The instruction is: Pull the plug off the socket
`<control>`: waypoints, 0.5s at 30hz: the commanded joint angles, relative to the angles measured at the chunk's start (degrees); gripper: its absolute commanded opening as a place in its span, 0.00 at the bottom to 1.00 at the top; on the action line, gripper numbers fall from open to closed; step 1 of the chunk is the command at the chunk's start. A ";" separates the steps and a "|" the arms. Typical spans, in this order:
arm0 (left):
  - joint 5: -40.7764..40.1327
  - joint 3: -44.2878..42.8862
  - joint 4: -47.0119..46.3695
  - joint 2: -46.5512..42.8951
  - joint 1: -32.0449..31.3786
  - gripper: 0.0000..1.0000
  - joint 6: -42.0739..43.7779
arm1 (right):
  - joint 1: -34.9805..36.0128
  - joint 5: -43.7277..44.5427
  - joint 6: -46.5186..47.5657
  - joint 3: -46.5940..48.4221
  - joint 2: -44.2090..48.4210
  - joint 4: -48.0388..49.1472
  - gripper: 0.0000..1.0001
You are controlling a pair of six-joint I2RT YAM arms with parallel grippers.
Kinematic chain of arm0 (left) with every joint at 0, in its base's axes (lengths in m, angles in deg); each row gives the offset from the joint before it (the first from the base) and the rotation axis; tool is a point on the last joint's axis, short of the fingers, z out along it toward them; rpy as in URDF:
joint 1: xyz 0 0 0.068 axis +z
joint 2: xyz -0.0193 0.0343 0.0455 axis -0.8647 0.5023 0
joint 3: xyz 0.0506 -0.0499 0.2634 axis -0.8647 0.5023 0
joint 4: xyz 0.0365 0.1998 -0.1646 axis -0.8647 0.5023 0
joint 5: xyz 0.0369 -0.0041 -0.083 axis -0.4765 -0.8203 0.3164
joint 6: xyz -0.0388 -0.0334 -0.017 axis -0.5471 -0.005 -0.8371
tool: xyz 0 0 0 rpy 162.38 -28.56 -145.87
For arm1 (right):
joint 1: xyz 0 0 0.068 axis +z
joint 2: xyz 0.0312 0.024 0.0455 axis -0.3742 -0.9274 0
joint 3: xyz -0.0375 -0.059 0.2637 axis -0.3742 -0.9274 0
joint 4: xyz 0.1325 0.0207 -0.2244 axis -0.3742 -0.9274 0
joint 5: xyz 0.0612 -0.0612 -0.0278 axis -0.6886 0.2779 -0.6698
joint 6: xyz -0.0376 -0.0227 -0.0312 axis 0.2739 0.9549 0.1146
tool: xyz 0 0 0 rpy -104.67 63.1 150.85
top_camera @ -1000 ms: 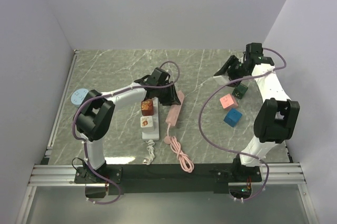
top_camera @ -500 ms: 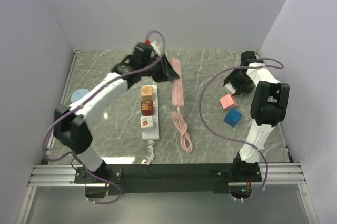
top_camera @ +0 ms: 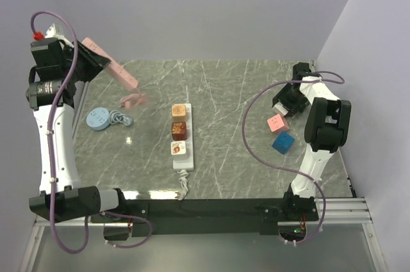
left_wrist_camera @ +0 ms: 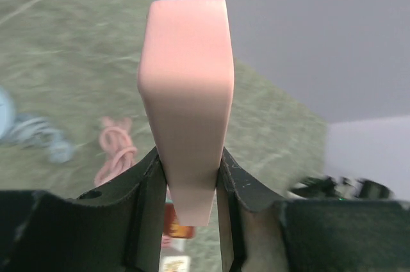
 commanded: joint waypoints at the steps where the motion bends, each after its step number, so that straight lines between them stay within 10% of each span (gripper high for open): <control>1: -3.12 0.14 7.15 3.66 4.10 0.00 5.51 | 0.39 1.31 1.23 3.19 -1.07 -1.39 0.00; 9: -8.55 7.70 5.57 10.78 8.69 0.00 10.69 | 1.09 2.27 1.32 2.32 0.15 -1.30 0.13; 15: -12.09 7.53 6.90 22.20 8.69 0.00 12.90 | 2.67 1.84 1.14 2.32 1.82 -1.39 0.57</control>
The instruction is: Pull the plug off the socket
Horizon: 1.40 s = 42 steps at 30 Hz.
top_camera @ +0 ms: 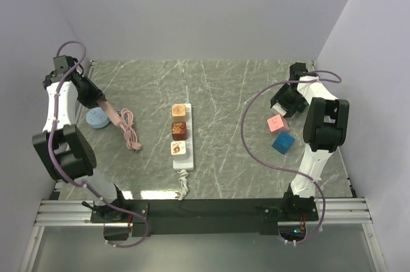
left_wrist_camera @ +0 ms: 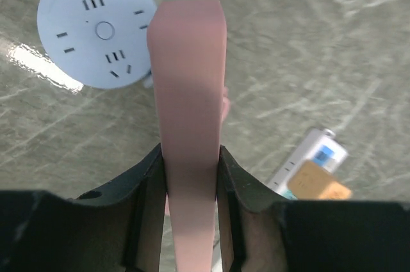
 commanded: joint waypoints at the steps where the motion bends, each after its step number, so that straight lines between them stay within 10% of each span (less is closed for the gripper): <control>1: -4.20 0.29 -2.66 4.50 0.05 0.00 2.80 | 1.62 0.22 0.44 2.21 2.80 -0.54 0.60; 6: -7.19 -1.36 -3.46 14.16 0.14 0.01 3.33 | 4.61 0.12 1.85 2.65 7.36 -1.94 0.81; 17: -7.89 -1.37 -5.39 17.09 0.14 0.71 2.54 | 9.96 2.59 4.12 2.21 16.60 -3.18 0.93; 23: -5.00 1.70 -6.18 9.11 -0.04 0.99 1.22 | 26.83 -4.35 7.92 4.49 19.07 -4.23 0.94; 42: 5.19 16.11 -9.34 -15.76 -1.00 1.00 -2.91 | 59.63 5.22 -5.18 14.42 6.69 -8.36 0.96</control>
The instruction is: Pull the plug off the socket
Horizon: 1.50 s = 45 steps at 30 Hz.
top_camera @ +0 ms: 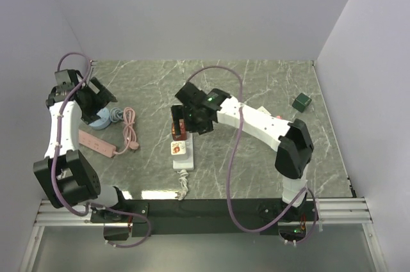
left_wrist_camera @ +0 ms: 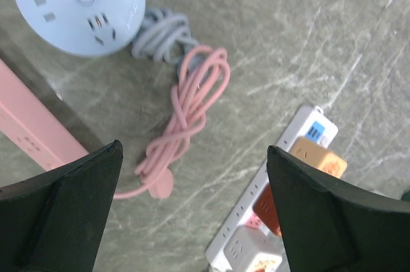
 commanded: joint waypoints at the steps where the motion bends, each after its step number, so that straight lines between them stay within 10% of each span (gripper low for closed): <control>1: 3.97 2.98 -3.29 -5.77 -0.02 0.99 -2.69 | 2.23 4.02 -4.26 2.97 -2.20 -2.20 0.96; 32: 12.59 18.54 -11.99 -15.09 -6.96 0.99 -6.91 | 9.53 1.39 -5.94 0.61 -16.09 0.00 0.63; 38: 17.25 21.27 -16.03 -15.53 -10.73 0.99 -7.71 | 6.55 -2.29 -1.55 -6.86 -6.37 6.23 0.00; 45: 21.03 24.95 -23.59 -14.74 -19.08 0.99 -10.25 | -7.68 -23.37 1.53 -18.20 7.37 20.47 0.00</control>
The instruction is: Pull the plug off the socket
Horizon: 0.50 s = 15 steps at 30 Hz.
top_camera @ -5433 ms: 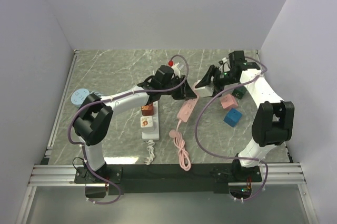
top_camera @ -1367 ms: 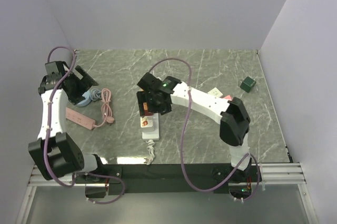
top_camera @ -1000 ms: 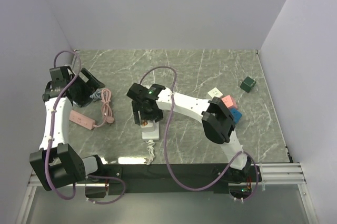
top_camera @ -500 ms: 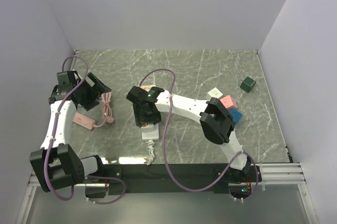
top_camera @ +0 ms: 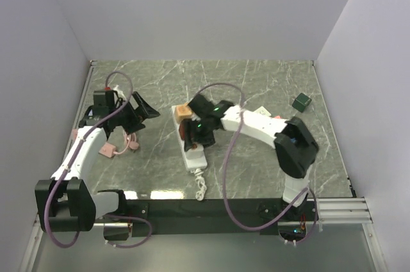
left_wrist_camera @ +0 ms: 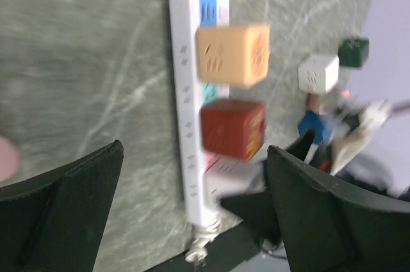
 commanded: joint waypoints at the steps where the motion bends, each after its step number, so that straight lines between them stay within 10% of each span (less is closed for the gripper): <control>1: 3.98 2.51 -7.66 -0.80 -4.22 0.99 -3.58 | -8.69 -13.74 1.38 -3.38 8.40 10.48 0.00; 15: -5.94 4.45 -24.45 11.85 -20.75 0.99 -13.17 | -18.20 -35.03 -4.94 -12.09 6.39 30.62 0.00</control>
